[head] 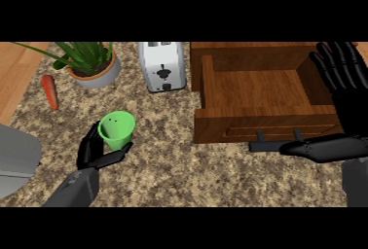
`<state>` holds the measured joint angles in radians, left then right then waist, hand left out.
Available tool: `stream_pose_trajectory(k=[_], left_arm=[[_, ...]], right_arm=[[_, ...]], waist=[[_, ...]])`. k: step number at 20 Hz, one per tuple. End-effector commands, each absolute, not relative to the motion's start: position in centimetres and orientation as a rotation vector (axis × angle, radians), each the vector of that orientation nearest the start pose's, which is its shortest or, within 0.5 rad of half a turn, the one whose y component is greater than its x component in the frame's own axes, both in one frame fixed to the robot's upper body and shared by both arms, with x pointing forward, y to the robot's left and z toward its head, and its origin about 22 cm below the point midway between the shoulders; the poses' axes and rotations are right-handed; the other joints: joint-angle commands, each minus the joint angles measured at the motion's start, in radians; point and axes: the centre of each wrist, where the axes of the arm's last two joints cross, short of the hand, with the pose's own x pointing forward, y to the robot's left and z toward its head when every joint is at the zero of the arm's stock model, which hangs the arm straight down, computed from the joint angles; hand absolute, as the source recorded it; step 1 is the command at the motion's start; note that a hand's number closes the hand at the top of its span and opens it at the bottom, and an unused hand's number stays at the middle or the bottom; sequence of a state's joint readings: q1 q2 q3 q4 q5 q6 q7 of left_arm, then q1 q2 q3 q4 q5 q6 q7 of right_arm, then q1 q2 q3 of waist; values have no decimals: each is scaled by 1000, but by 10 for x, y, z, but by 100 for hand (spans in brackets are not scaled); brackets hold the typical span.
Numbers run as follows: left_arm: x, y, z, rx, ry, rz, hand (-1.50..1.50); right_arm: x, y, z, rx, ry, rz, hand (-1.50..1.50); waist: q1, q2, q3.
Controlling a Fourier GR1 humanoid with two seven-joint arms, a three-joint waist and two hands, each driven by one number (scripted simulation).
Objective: Pick up the cup, place it into the drawer and close the drawer
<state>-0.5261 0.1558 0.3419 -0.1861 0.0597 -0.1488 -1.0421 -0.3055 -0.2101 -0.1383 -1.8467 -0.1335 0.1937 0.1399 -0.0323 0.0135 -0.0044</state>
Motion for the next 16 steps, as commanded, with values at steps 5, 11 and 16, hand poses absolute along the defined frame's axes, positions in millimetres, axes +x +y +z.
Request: stream_pose_trajectory(k=[5,11,16], left_arm=[[300,272,-129,286,-1987,177,150],[310,277,-119,100,-2064,239,150],[326,259,-107,-76,-2092,224,150]], right_arm=[[275,-250,154,54,-2002,272,-150],[274,-269,158,44,-1980,268,-150],[269,-270,143,66,-1989,271,-150]], waist=[[3,-2,1],[12,-7,2],[12,-9,3]])
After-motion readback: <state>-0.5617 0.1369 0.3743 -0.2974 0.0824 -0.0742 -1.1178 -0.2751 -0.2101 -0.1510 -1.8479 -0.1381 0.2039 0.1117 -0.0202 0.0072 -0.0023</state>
